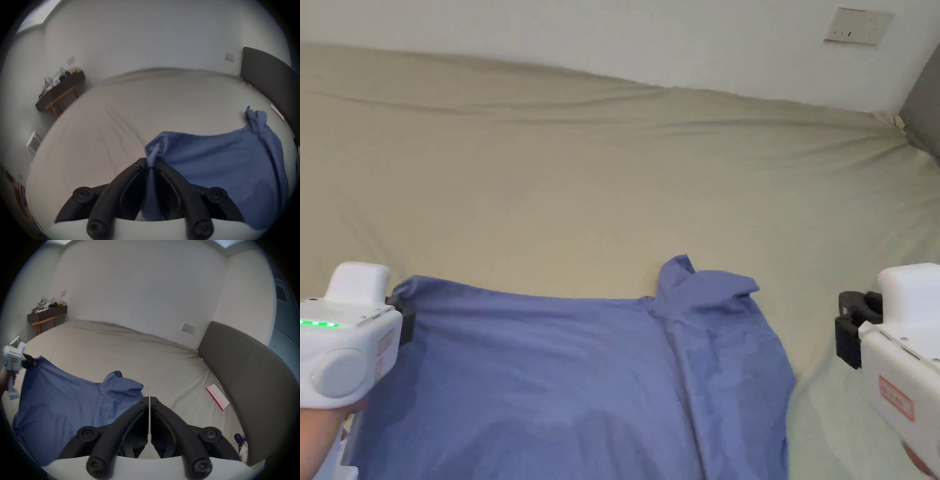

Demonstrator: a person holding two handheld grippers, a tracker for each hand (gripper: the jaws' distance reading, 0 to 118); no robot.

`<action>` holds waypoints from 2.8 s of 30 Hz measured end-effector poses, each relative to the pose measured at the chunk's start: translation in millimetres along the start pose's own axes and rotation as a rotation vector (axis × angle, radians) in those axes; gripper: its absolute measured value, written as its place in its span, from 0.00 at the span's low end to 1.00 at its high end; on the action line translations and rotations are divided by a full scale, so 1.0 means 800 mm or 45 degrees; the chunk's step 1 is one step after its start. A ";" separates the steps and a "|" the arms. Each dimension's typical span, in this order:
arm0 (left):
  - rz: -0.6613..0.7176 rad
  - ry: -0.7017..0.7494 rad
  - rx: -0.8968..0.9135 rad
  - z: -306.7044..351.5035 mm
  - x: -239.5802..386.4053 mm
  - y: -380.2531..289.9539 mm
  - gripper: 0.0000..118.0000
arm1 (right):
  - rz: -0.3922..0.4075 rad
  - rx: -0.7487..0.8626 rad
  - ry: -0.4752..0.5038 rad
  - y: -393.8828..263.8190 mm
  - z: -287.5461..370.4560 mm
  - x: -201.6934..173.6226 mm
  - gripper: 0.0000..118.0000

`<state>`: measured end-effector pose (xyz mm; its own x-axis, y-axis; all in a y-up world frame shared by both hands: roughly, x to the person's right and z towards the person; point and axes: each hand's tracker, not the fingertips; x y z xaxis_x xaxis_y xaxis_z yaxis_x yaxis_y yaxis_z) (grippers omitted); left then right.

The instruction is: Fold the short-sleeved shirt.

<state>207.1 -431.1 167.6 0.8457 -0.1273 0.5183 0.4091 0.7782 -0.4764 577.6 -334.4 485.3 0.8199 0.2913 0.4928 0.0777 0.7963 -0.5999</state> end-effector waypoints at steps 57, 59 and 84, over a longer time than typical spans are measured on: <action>-0.012 0.258 1.035 0.536 -0.046 0.205 0.08 | -0.100 0.925 -0.292 0.177 0.436 0.146 0.04; -0.022 0.263 1.051 0.542 -0.047 0.225 0.08 | -0.090 0.944 -0.306 0.194 0.439 0.152 0.04; -0.088 0.247 0.832 0.329 -0.055 0.443 0.08 | -0.043 0.875 -0.416 0.383 0.222 0.183 0.04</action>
<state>225.1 12.1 163.0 0.8961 -0.2504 0.3665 0.2250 0.9680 0.1111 620.6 46.5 485.8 0.6052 0.3181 0.7297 -0.3586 0.9274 -0.1068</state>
